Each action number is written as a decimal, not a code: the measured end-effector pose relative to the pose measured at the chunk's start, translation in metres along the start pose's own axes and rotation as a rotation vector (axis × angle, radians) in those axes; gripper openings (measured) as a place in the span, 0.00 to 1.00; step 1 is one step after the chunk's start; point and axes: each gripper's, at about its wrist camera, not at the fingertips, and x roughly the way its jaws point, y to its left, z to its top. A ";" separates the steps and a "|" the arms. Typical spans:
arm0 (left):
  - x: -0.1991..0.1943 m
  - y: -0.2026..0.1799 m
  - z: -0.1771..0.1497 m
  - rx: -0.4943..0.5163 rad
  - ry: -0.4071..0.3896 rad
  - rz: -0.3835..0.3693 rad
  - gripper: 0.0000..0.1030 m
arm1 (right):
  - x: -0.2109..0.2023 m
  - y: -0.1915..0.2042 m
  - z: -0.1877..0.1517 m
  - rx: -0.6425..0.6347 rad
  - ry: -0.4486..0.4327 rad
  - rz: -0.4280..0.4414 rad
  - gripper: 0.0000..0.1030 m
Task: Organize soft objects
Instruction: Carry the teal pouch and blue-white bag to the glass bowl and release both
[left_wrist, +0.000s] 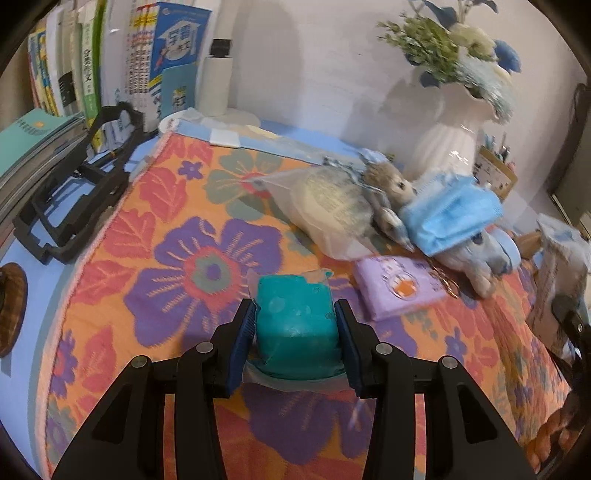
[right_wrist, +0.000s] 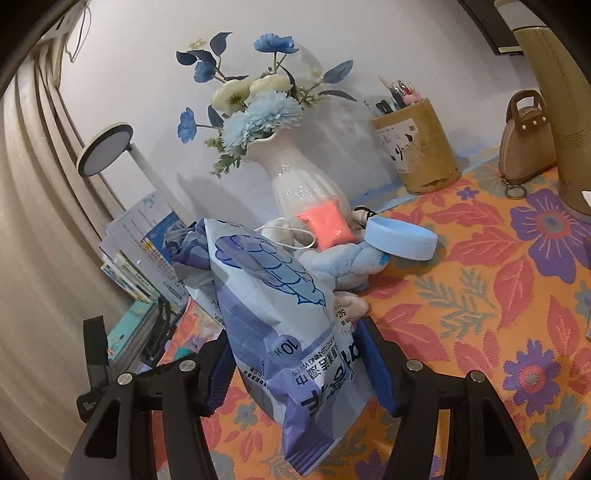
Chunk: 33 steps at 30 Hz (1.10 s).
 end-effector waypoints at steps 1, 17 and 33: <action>0.000 -0.004 -0.001 0.007 0.001 -0.004 0.39 | 0.000 0.000 0.000 0.000 0.000 -0.003 0.60; -0.022 -0.106 -0.006 0.158 -0.003 -0.133 0.39 | -0.036 0.013 0.005 -0.077 -0.079 -0.090 0.60; -0.031 -0.362 0.032 0.442 -0.048 -0.442 0.39 | -0.187 -0.066 0.147 -0.046 -0.275 -0.322 0.60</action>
